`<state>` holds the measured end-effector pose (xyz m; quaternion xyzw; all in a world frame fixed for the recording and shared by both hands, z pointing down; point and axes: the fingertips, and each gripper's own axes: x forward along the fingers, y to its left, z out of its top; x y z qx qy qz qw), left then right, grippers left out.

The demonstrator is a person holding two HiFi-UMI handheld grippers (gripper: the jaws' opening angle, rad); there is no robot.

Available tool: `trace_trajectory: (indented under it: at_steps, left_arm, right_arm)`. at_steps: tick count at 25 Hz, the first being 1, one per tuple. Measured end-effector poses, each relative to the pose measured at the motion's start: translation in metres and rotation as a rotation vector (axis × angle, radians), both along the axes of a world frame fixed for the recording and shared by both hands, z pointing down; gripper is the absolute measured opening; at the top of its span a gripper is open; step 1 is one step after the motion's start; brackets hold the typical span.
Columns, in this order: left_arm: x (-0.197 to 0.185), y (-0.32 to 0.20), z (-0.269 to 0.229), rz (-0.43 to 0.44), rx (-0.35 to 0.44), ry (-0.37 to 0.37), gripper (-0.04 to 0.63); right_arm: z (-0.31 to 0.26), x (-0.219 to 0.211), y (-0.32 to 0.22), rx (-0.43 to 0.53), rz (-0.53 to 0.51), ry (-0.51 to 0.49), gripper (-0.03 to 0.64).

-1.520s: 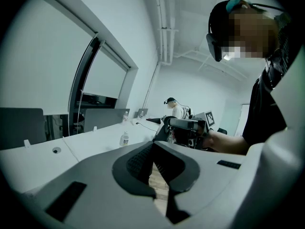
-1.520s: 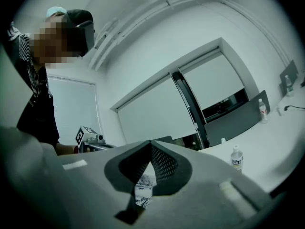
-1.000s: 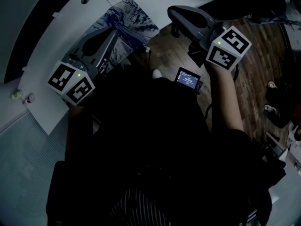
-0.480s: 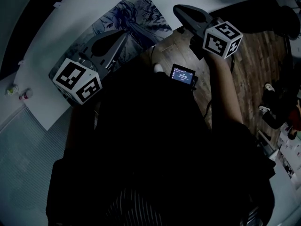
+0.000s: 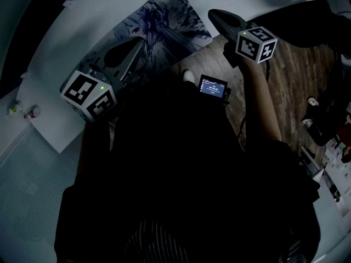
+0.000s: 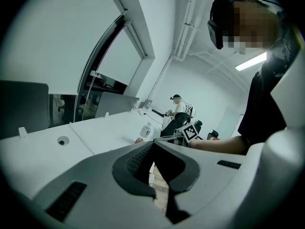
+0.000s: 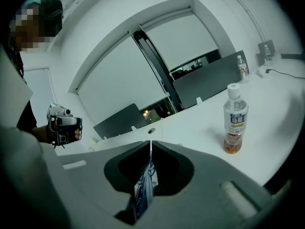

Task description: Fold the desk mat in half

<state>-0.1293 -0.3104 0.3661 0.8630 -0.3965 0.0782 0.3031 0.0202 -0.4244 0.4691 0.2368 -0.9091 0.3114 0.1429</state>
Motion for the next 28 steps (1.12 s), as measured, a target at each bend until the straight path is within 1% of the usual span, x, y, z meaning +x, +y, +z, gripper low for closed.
trace_trajectory:
  at_steps: [7,10,14,18,21,23,25,28]
  left_arm:
    - [-0.015,-0.002,0.019,-0.001,-0.028,0.023,0.003]
    - [-0.021,-0.001,0.028,-0.016,-0.066,0.042,0.003]
    - [-0.026,0.003,0.040,-0.027,-0.080,0.061,0.003]
    - [-0.028,0.005,0.041,-0.028,-0.109,0.076,0.003]
    - [-0.031,0.009,0.047,-0.034,-0.118,0.081,0.003]
    - [-0.035,0.010,0.052,-0.046,-0.119,0.082,0.003]
    - [-0.035,0.012,0.052,-0.051,-0.132,0.086,0.003]
    - [-0.036,0.017,0.053,-0.047,-0.140,0.084,0.003]
  right_arm:
    - [0.052,0.004,-0.008,-0.078,0.043,0.068,0.020]
    - [0.075,0.006,-0.013,-0.111,0.069,0.092,0.032]
    - [0.106,0.011,-0.009,-0.156,0.084,0.148,0.080]
    - [0.142,0.017,0.000,-0.180,0.070,0.253,0.117]
    - [0.162,0.020,0.012,-0.192,0.050,0.319,0.167]
    - [0.173,0.019,0.017,-0.180,0.018,0.376,0.201]
    - [0.181,0.016,0.021,-0.157,-0.023,0.430,0.258]
    - [0.191,0.010,0.029,-0.142,-0.069,0.492,0.284]
